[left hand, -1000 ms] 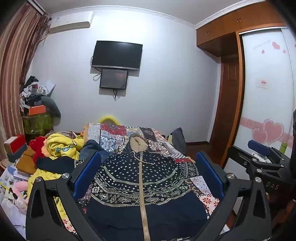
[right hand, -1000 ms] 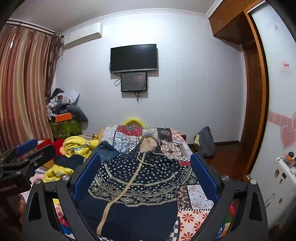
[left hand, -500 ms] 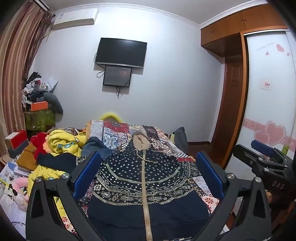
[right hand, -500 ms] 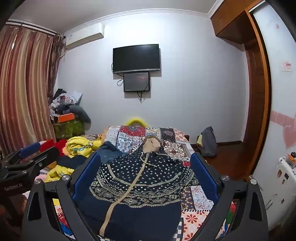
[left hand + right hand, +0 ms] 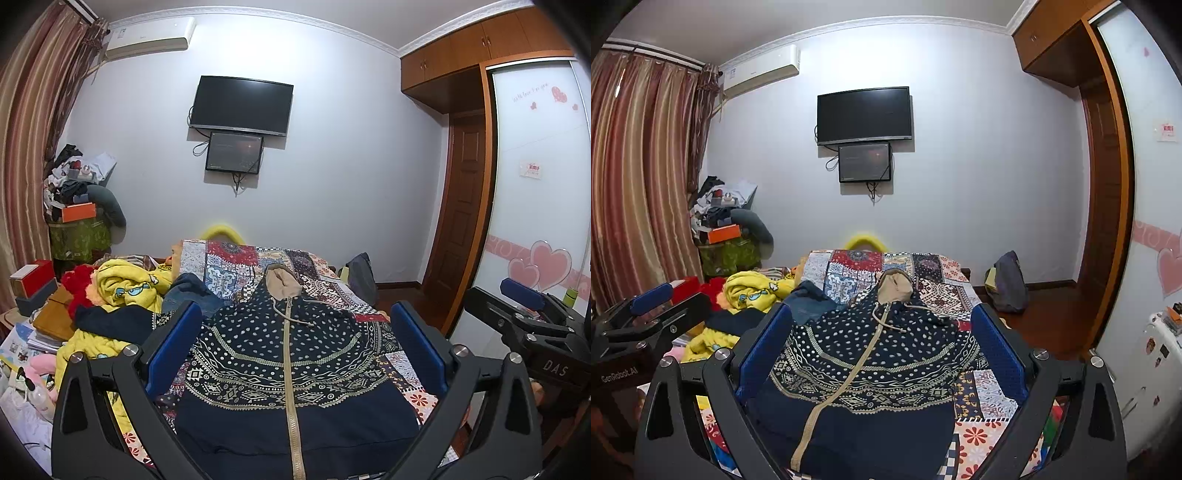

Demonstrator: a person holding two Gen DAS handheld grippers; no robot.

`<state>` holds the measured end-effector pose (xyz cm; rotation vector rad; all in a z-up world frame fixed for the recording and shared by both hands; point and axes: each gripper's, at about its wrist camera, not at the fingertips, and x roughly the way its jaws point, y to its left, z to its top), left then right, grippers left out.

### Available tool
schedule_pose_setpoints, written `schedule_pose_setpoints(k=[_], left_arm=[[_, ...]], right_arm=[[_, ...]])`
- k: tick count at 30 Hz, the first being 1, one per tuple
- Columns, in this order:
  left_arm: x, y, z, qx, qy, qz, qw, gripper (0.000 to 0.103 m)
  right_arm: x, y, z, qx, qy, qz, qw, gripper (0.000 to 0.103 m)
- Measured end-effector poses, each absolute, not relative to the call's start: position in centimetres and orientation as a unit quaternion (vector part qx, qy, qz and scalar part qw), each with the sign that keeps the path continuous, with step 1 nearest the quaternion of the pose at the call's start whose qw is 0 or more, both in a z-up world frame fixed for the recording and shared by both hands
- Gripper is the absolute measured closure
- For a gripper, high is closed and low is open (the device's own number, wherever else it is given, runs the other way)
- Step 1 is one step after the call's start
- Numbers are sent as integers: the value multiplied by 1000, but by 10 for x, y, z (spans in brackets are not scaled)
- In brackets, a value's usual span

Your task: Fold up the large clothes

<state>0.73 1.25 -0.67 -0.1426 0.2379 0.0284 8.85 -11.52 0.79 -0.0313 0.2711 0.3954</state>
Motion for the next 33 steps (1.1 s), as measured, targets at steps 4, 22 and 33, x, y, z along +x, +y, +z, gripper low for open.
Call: schedule_pose_setpoints(k=[4,22,33], left_arm=[[8,13,-8,-72,119,14,990,0],[9,12,-7,-72,117,12,990,0],[9,11,-7,-72,118,12,990,0]], right_arm=[[89,-114,7,-14,135,197,971,6],[89,-114,8,-14,136,197,971,6],[89,-114,8,-14,136,197,971,6]])
